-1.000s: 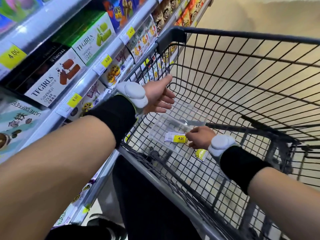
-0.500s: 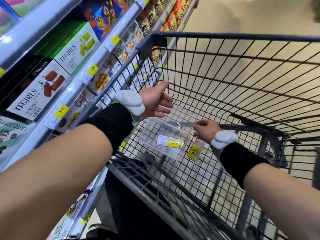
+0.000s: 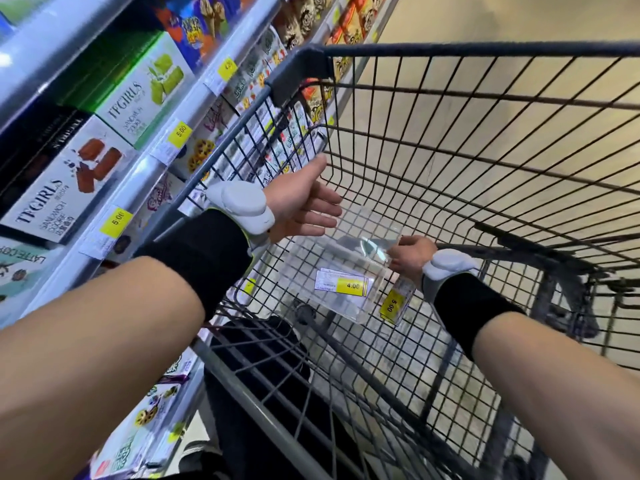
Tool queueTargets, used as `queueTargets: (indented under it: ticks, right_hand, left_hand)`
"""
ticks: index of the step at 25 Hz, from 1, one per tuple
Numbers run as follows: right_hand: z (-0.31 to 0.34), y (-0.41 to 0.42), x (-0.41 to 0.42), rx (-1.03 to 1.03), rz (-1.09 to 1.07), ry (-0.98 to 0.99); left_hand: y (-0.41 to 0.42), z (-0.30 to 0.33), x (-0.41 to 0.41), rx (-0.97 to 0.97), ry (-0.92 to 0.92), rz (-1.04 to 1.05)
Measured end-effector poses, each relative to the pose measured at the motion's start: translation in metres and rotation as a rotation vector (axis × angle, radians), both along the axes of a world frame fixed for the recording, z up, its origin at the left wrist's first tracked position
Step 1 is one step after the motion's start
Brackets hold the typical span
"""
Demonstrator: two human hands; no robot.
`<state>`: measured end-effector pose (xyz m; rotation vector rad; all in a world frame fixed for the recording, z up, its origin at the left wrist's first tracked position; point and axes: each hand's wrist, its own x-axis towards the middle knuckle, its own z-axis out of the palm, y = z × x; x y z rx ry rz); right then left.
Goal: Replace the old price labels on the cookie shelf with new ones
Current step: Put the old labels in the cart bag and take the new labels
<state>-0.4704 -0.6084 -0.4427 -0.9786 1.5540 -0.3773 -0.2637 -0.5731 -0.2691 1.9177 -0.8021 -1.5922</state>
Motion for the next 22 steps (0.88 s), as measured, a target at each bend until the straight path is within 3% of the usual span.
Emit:
queueTargets:
  ticks: [6,10,14,17,22]
  right_hand:
    - [0.028,0.002,0.0,-0.094,-0.099,-0.034]
    - [0.05,0.001,-0.006,-0.087,-0.192,-0.239]
    - [0.071,0.002,-0.007,-0.092,-0.213,-0.288]
    - [0.086,0.01,-0.004,-0.111,-0.128,-0.239]
    - [0.104,0.027,0.007,-0.301,0.342,0.063]
  left_hand:
    - [0.002,0.014,-0.003,-0.057,-0.035,0.013]
    - [0.004,0.027,-0.007,-0.085,-0.024,0.012]
    - [0.014,0.038,-0.004,-0.106,-0.041,0.015]
    - [0.023,0.045,0.007,-0.107,-0.044,0.042]
    - [0.036,0.048,0.021,-0.119,-0.025,0.105]
